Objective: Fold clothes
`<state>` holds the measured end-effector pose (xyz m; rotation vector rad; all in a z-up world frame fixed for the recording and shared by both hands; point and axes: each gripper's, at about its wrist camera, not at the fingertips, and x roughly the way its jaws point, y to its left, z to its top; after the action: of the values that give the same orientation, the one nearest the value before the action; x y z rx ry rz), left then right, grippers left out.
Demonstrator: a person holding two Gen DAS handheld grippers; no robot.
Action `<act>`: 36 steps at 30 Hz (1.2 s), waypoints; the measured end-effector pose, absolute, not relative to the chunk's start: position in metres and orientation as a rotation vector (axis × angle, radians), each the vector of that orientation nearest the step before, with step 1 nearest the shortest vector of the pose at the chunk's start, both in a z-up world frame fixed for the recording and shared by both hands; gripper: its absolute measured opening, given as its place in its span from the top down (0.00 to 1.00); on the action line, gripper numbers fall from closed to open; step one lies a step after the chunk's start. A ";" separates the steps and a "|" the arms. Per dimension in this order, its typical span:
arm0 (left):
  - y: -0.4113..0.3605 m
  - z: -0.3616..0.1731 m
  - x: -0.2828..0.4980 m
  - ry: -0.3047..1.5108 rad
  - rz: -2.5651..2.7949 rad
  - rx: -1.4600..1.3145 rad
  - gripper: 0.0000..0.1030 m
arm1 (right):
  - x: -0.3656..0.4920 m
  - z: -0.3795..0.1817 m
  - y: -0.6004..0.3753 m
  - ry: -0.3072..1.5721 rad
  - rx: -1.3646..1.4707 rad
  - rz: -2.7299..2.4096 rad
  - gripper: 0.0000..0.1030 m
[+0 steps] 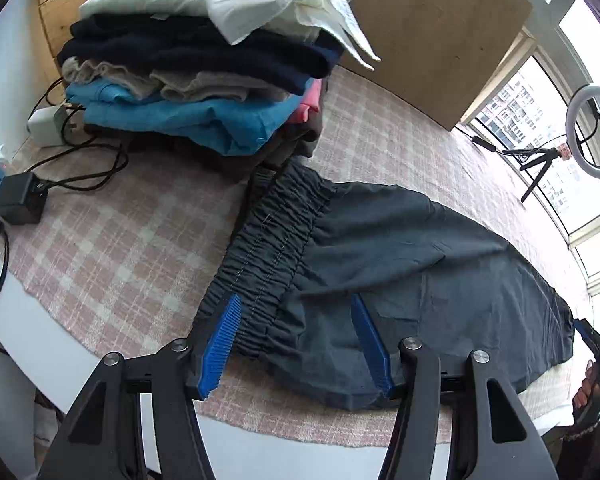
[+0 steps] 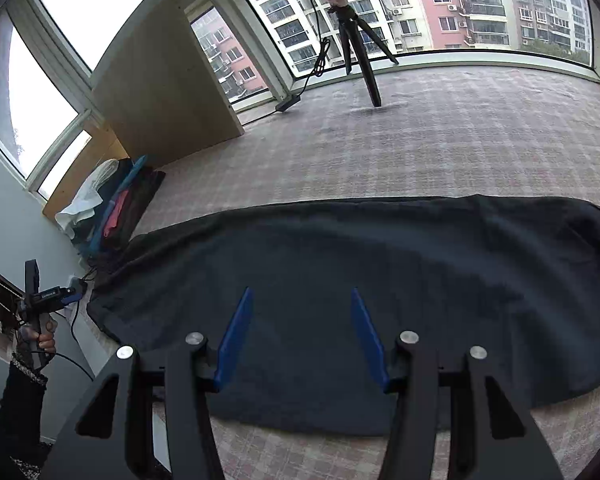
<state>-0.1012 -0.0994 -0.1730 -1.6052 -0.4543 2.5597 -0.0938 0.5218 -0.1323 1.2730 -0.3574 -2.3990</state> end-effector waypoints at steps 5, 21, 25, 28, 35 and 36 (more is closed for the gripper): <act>-0.107 -0.215 -0.131 -0.377 2.500 -1.714 0.46 | -0.115 -0.122 0.372 -0.151 1.281 -2.203 0.67; -0.161 -0.237 -0.120 -0.679 2.386 -1.542 0.43 | -0.196 -0.182 -0.021 0.638 1.203 -1.726 0.70; -0.162 -0.242 -0.121 -0.665 2.386 -1.517 0.45 | -0.200 -0.195 -0.037 0.666 1.202 -1.614 0.70; -0.161 -0.245 -0.121 -0.664 2.363 -1.485 0.52 | -0.199 -0.203 -0.045 0.700 1.218 -1.566 0.70; -0.152 -0.241 -0.124 -0.614 2.373 -1.441 0.70 | -0.193 -0.187 -0.042 0.644 1.118 -1.591 0.88; -0.153 -0.239 -0.124 -0.608 2.380 -1.441 0.70 | -0.192 -0.181 -0.042 0.620 1.096 -1.594 0.89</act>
<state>-0.1241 -0.1531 -0.2389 -1.4411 -0.6082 2.3797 -0.1919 -0.0418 -0.1813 1.0957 0.6197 -1.5937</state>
